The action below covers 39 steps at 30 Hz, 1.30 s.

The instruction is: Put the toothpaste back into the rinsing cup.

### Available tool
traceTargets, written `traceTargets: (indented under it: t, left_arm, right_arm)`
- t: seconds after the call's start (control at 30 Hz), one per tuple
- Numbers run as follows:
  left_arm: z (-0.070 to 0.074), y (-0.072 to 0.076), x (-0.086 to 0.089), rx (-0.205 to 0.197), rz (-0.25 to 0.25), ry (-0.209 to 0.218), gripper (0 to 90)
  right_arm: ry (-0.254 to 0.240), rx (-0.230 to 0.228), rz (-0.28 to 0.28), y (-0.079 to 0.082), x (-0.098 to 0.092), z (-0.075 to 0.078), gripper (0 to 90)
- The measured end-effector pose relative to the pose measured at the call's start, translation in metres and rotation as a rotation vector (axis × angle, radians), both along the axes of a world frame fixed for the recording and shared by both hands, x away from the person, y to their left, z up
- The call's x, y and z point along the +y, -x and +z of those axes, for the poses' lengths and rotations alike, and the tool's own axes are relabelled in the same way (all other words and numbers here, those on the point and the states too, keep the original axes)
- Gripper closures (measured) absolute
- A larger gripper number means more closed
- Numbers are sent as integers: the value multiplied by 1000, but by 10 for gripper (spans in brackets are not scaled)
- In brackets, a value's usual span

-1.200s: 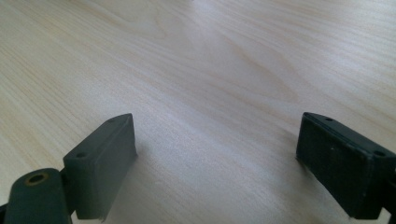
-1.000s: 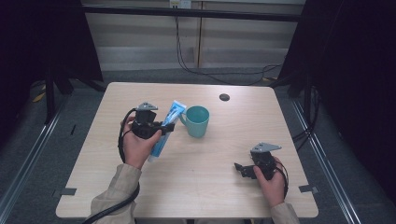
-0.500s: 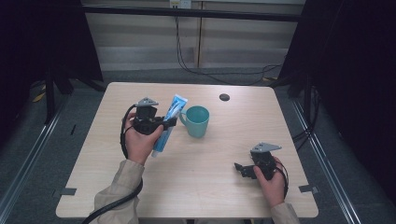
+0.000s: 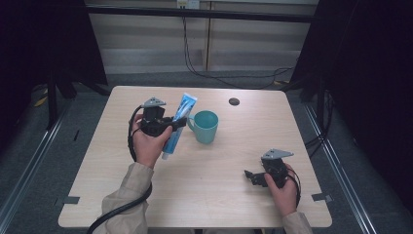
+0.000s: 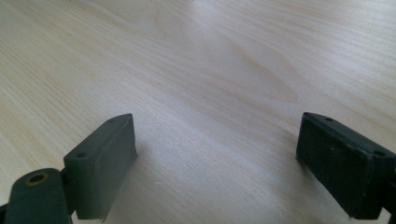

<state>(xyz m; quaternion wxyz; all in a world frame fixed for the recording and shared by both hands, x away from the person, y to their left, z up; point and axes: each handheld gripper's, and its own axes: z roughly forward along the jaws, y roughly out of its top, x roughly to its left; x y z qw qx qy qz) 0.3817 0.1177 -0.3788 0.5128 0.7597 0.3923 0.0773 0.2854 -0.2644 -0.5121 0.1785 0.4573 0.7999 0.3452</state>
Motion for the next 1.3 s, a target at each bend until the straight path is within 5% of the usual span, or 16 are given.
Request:
traceTargets:
  t: [1.3]
  left_arm:
    - [19,-19,-23,-89,-6,80,730]
  right_arm:
    - [-1,0,3,0,0,0,113]
